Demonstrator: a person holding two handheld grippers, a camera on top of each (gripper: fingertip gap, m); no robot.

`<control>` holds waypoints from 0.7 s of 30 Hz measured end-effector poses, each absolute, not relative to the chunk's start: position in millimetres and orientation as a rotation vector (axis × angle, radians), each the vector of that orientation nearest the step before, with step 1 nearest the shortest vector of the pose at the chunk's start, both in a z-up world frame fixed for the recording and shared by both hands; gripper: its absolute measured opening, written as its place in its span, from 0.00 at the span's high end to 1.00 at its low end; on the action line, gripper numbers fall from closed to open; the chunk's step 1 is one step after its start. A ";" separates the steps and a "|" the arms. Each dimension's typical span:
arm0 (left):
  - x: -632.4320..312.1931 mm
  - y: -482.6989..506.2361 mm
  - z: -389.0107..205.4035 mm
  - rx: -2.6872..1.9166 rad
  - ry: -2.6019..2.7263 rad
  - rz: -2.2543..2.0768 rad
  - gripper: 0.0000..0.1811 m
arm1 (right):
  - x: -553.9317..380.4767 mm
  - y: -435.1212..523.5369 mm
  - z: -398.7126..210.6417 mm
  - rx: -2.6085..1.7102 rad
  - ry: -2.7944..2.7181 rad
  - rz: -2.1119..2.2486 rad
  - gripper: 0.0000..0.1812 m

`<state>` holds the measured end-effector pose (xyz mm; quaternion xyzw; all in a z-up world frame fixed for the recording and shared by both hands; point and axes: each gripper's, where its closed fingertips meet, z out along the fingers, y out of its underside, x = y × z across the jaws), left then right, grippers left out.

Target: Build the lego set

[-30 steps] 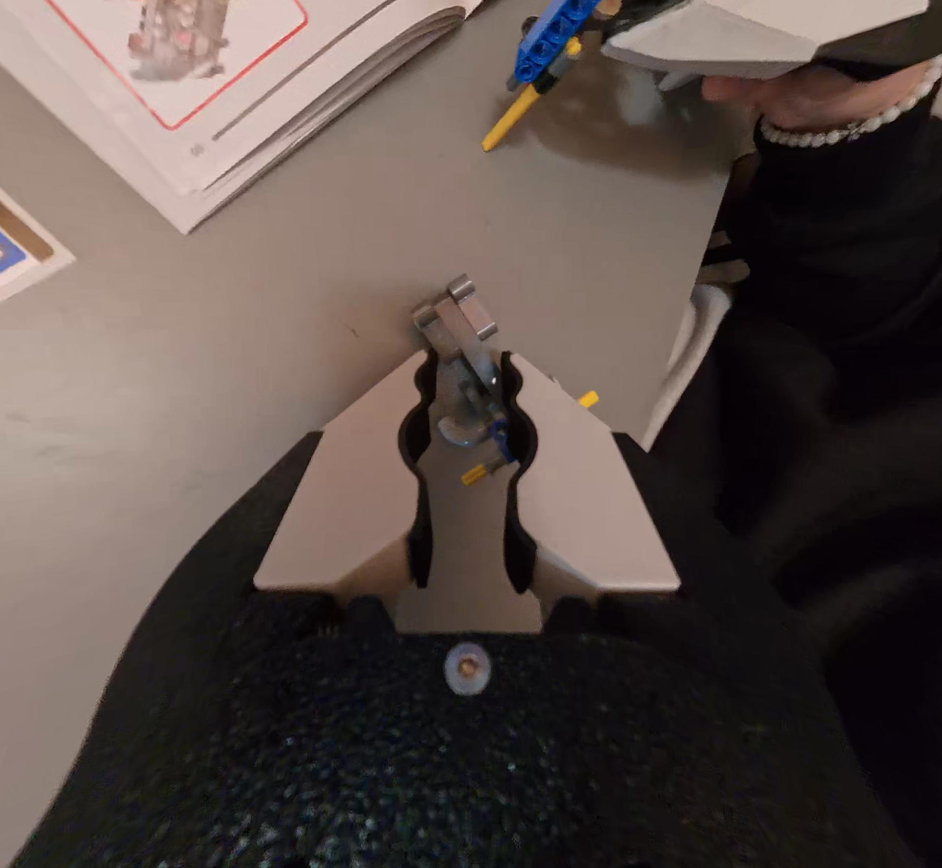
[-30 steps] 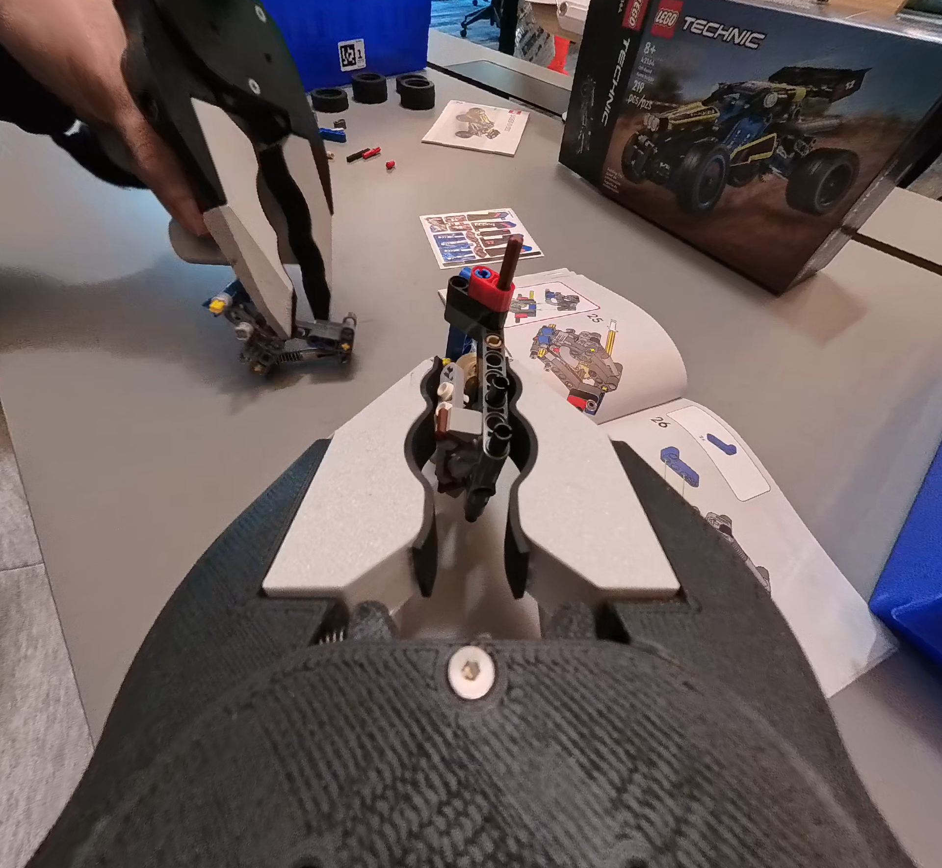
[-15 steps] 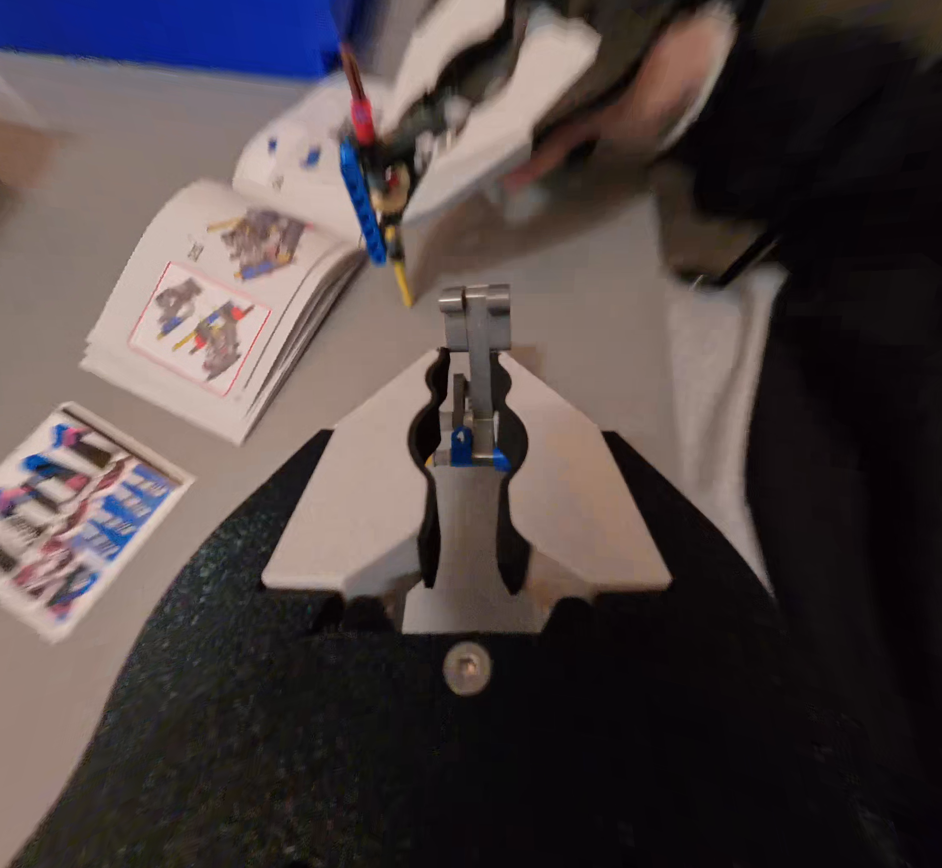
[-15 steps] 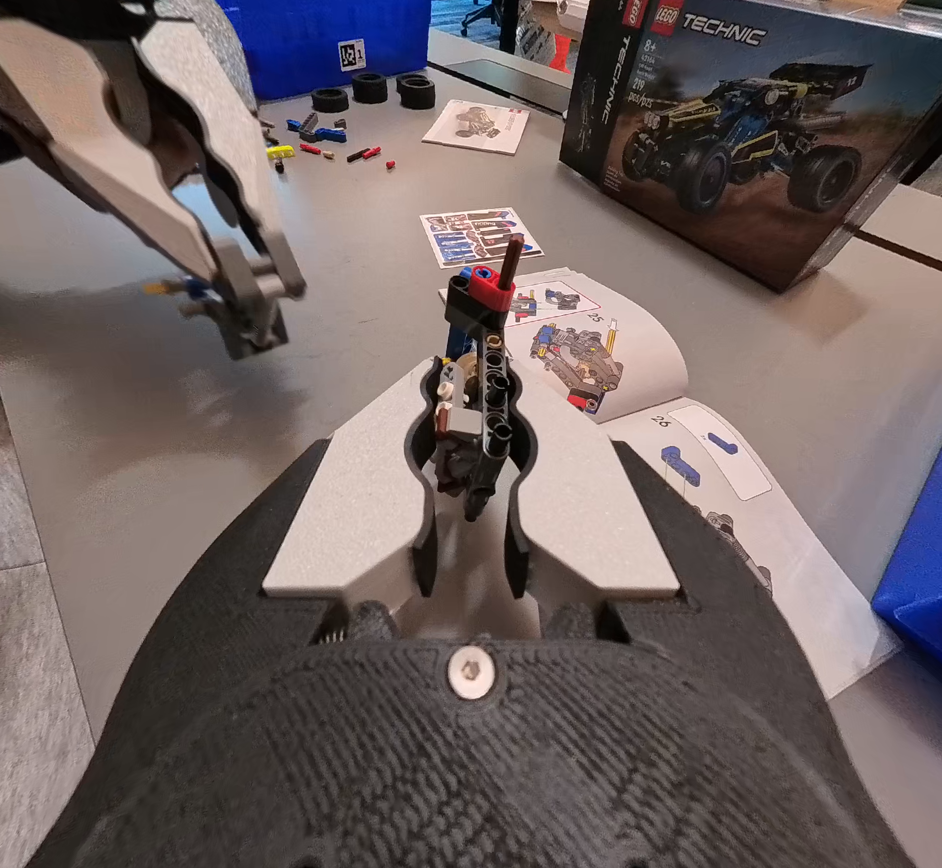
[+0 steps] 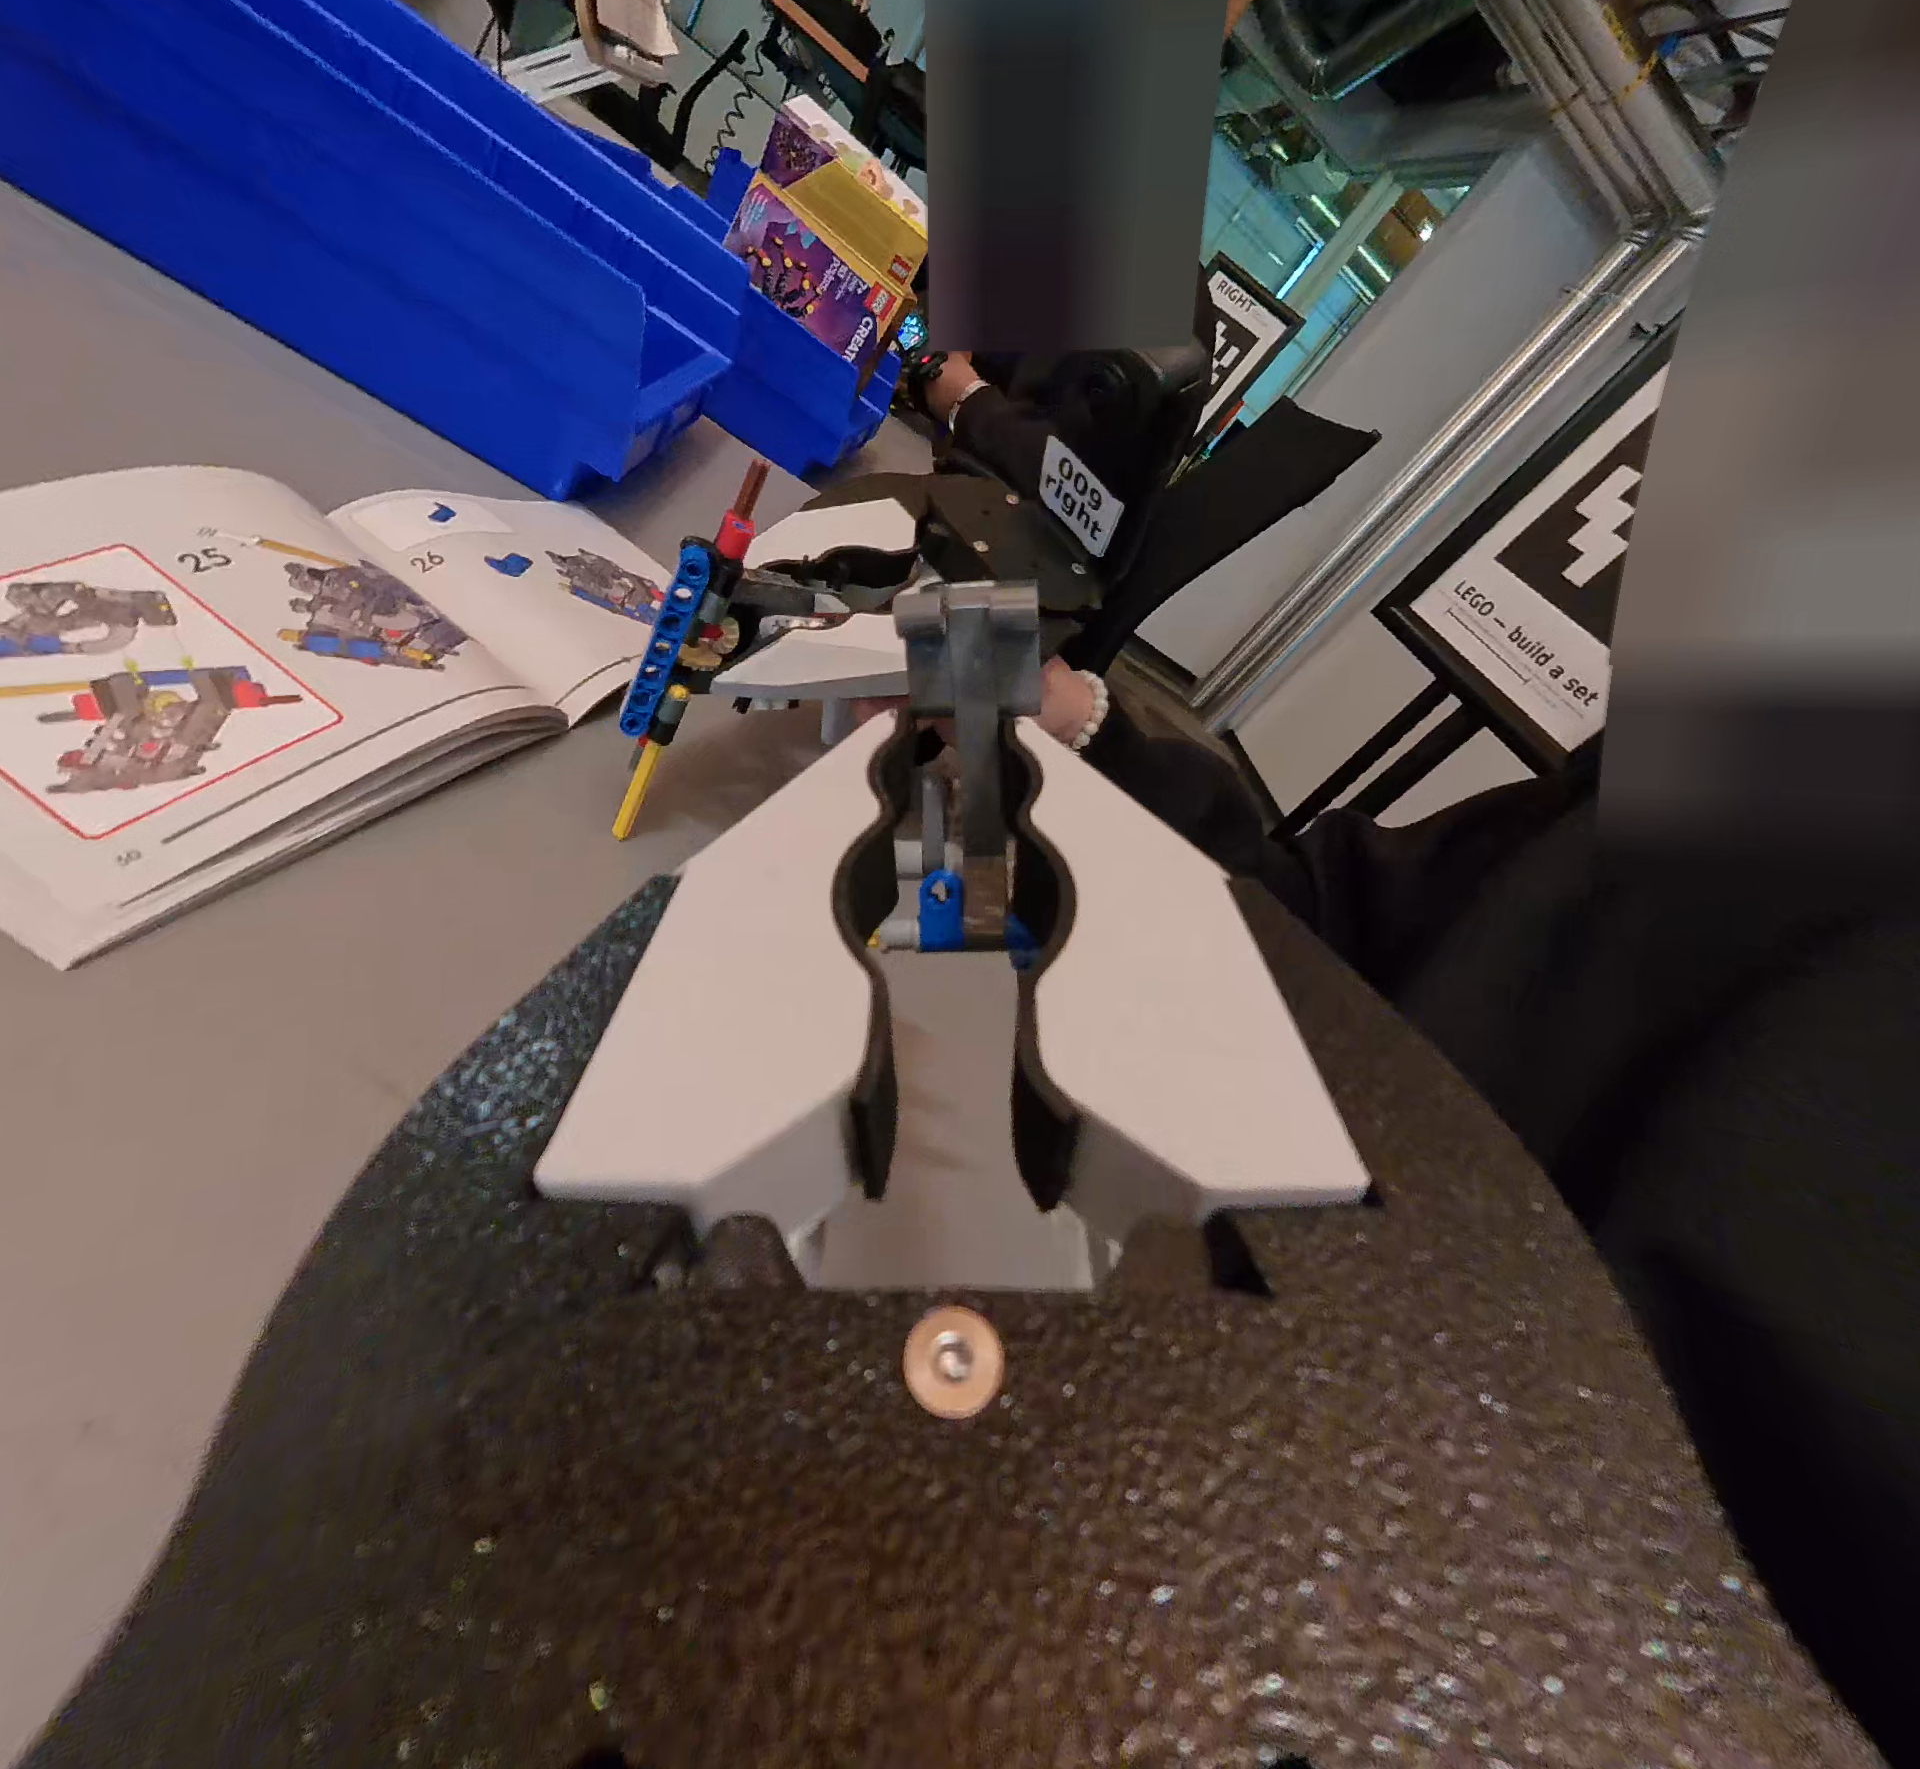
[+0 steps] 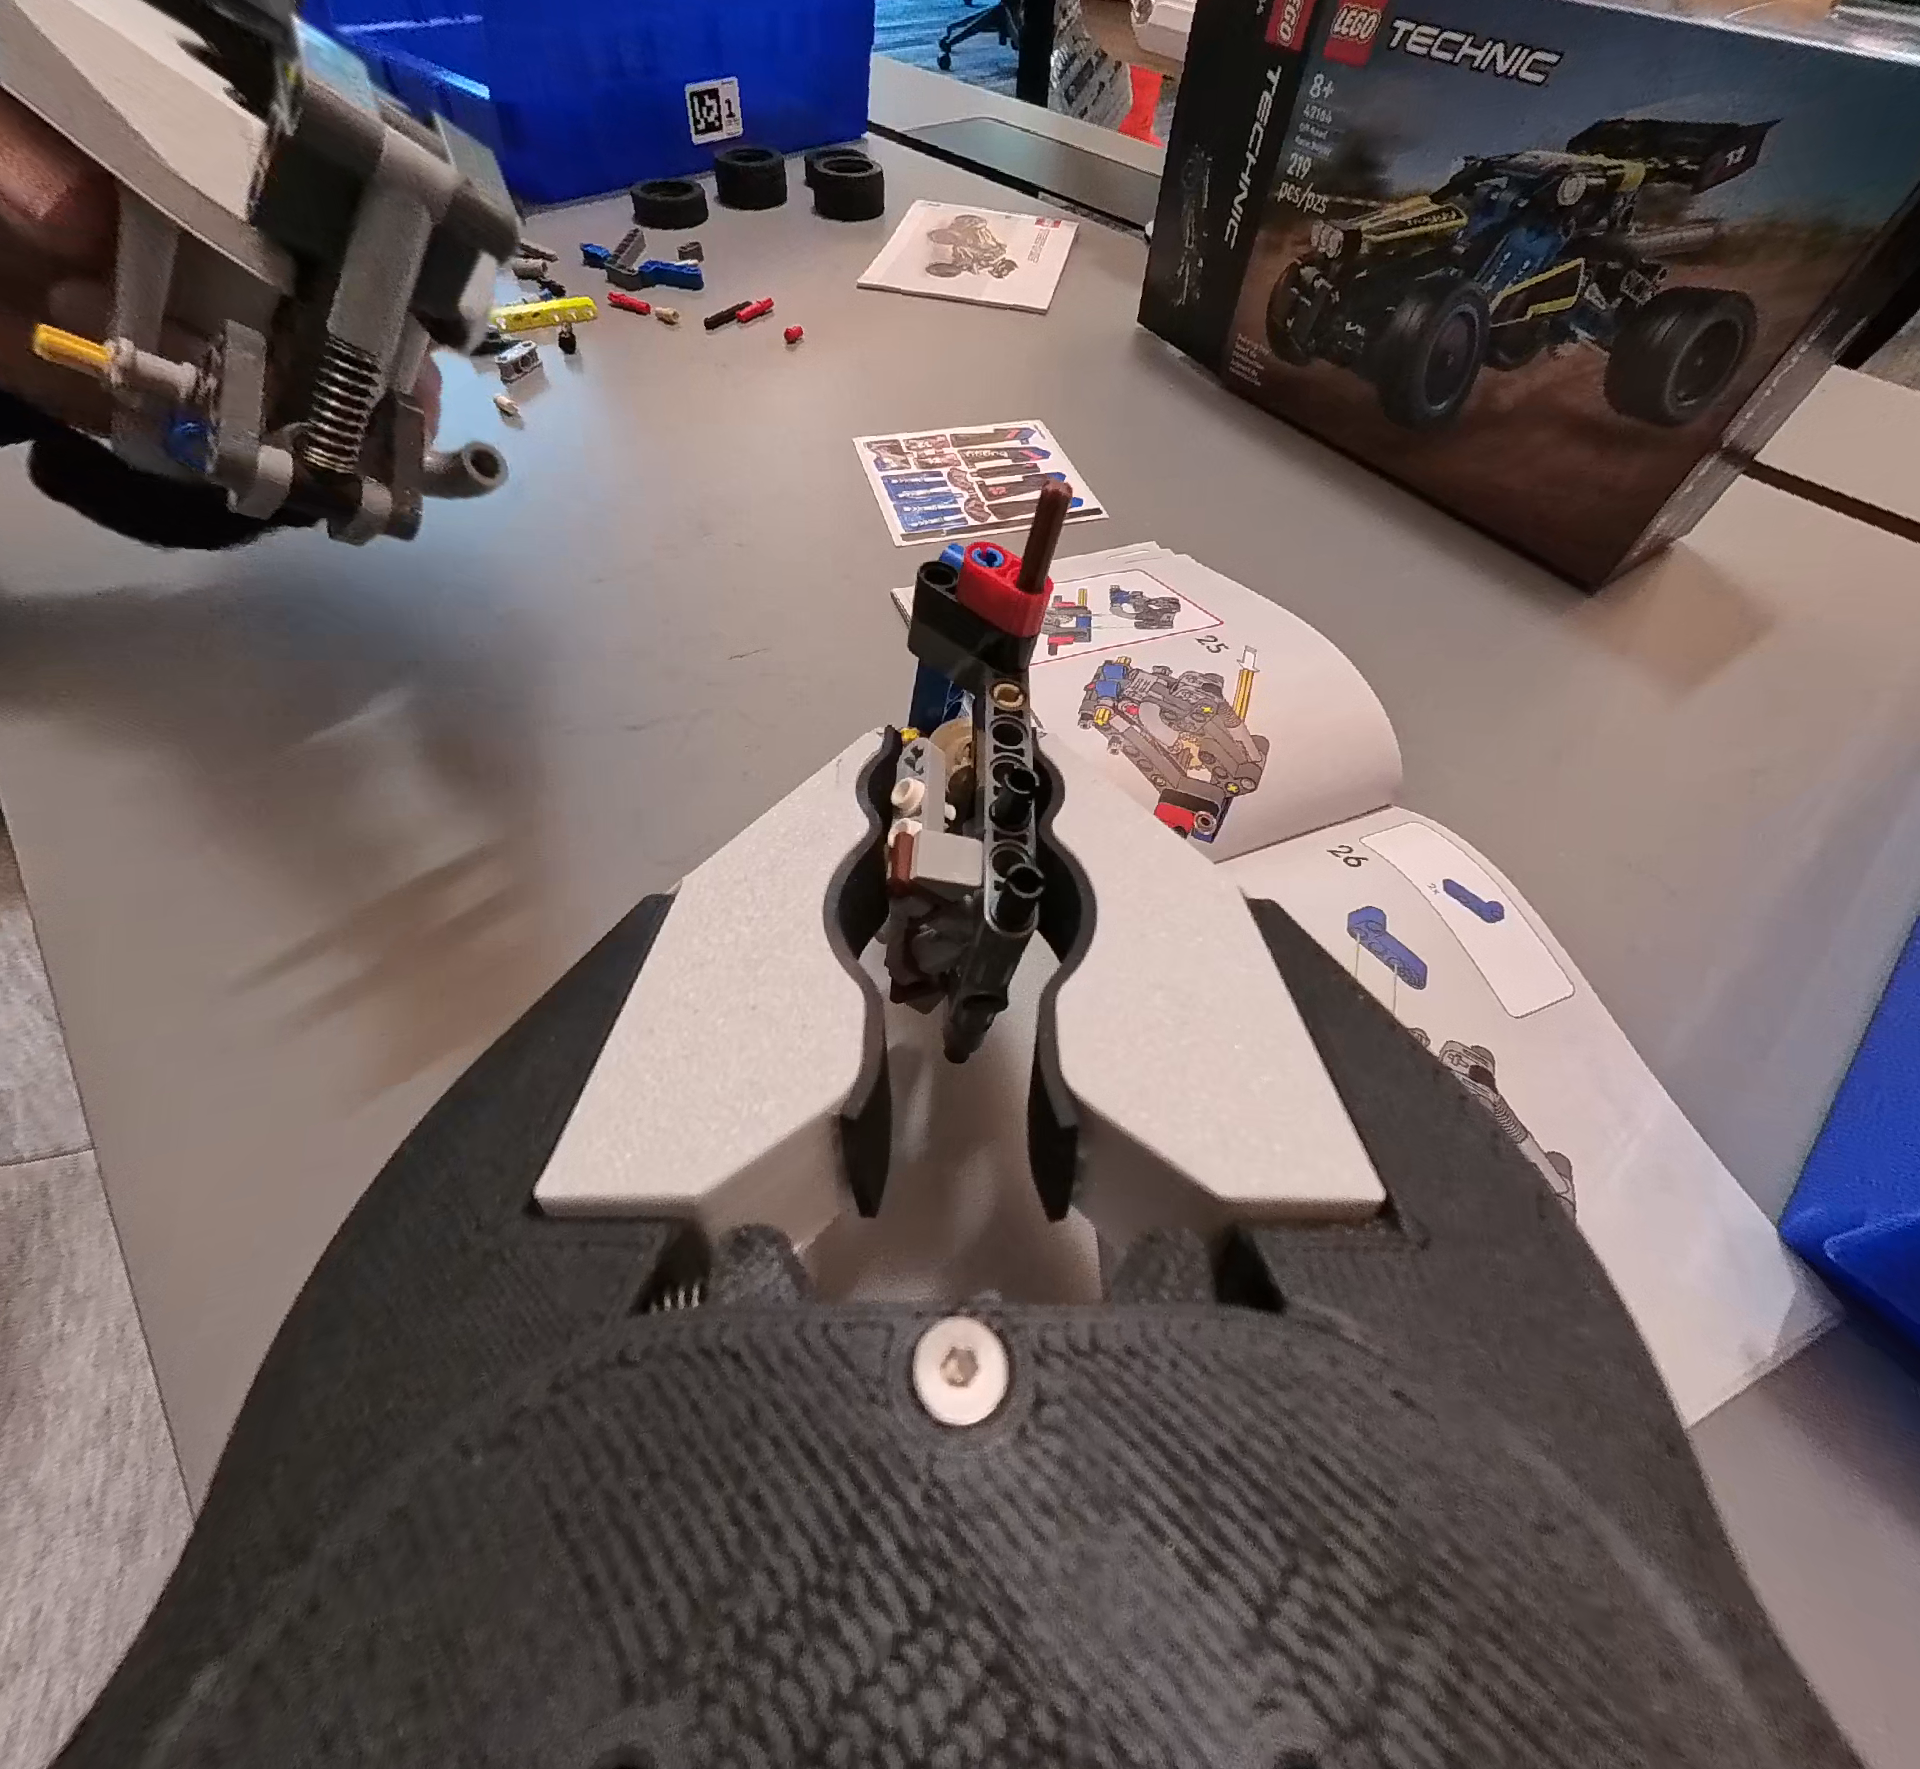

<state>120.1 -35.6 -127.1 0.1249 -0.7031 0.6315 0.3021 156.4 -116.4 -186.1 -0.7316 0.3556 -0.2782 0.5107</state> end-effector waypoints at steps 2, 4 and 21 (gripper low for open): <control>120.1 -36.7 -128.2 0.351 -1.854 1.666 0.93 | 156.4 -116.5 -186.1 -1.761 0.856 -0.668 0.89; 121.8 -38.2 -130.6 0.401 -1.839 1.644 0.93 | 156.4 -116.5 -186.1 -1.760 0.857 -0.667 0.89; 144.1 -33.3 -199.0 0.824 -1.931 1.333 0.93 | 156.9 -116.9 -186.4 -1.758 0.863 -0.656 0.89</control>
